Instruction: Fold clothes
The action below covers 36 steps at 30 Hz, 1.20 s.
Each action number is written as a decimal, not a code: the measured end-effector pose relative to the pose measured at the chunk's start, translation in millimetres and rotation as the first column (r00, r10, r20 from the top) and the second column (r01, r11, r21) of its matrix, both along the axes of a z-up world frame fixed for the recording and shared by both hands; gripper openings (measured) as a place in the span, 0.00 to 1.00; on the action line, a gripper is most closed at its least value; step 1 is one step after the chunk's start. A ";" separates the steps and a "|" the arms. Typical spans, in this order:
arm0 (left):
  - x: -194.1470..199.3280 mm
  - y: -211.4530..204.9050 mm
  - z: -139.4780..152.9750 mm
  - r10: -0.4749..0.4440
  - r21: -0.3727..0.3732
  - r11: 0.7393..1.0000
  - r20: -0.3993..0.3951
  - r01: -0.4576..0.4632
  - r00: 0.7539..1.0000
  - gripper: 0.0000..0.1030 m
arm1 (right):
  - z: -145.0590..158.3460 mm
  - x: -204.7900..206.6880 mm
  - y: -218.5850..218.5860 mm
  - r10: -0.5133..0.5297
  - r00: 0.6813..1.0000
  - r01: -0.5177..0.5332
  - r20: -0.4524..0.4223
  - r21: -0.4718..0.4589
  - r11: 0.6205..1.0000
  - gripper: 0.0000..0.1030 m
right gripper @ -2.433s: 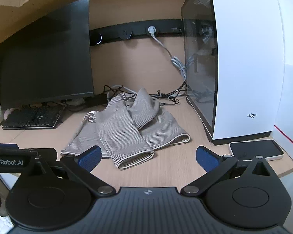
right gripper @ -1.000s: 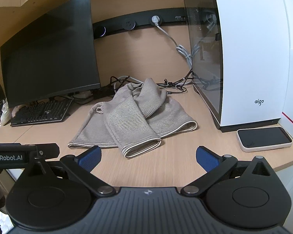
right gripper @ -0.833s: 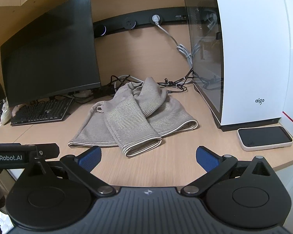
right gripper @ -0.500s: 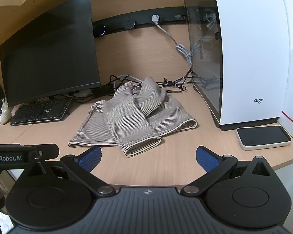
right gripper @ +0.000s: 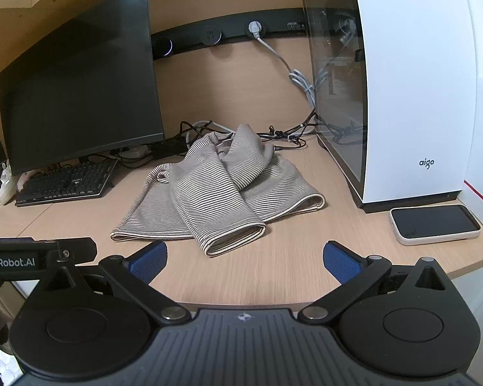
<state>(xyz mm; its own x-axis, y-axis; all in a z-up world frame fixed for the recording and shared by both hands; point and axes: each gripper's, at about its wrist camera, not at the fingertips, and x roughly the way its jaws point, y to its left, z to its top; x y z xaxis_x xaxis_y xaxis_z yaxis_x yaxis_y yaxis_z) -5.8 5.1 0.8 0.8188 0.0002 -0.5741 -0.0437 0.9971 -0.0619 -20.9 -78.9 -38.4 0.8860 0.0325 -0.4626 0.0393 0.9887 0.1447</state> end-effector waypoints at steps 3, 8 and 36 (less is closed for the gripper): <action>1.4 2.2 -0.7 0.002 0.000 1.000 -0.003 -0.002 1.000 1.00 | -0.4 2.4 1.4 0.003 1.000 -0.003 -0.003 0.000 1.000 1.00; 6.0 6.8 -2.8 0.009 -0.004 1.000 -0.014 -0.009 1.000 1.00 | -2.3 8.4 4.9 0.011 1.000 -0.011 -0.015 -0.003 1.000 1.00; 117.0 57.3 -28.4 -0.142 -0.100 0.987 -0.161 0.127 0.977 1.00 | -14.8 78.3 29.9 -0.136 0.983 0.137 -0.120 0.008 0.990 1.00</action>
<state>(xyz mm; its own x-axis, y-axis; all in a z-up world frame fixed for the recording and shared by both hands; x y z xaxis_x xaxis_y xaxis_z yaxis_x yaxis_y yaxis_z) 111.3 62.4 -27.6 0.7003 -0.1602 -0.6956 0.0731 0.9855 -0.1534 57.4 -49.0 -53.3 0.8210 -0.0766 -0.5657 0.1917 0.9704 0.1469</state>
